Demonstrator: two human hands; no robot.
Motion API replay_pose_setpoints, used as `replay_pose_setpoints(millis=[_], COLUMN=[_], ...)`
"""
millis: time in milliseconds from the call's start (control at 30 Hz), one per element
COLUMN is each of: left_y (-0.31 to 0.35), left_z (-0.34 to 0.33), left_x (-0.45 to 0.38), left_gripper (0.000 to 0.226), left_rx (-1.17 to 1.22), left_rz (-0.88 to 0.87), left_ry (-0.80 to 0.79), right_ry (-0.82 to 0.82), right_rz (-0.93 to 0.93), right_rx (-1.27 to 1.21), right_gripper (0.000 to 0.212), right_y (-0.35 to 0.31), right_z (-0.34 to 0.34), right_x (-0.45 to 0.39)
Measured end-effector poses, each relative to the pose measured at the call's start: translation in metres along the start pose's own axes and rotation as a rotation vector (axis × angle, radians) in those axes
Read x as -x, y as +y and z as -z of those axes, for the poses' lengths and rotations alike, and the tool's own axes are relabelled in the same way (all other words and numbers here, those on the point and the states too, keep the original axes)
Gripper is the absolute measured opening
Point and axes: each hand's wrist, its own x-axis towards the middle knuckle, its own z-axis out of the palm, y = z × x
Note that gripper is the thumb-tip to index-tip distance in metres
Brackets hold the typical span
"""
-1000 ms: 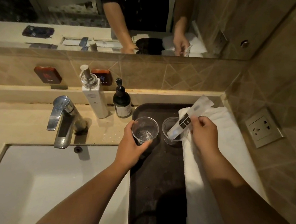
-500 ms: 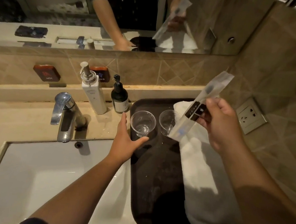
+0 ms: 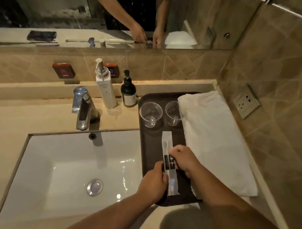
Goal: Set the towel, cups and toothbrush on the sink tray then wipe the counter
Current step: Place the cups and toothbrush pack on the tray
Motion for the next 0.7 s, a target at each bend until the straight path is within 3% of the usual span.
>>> replay_pose_setpoints(millis=[367, 700], left_y=[-0.003, -0.001], left_z=[-0.015, -0.02], left_x=[-0.009, -0.001], left_gripper=[0.031, 0.015], left_rx=[-0.104, -0.199], left_rz=[0.023, 0.017], left_ry=[0.112, 0.17], right_ry=[0.228, 0.24], right_rz=[0.201, 0.243], right_rx=[0.494, 0.482], right_gripper=[0.024, 0.031], right_y=[0.018, 0.021], right_z=[-0.019, -0.011], right_x=[-0.013, -0.013])
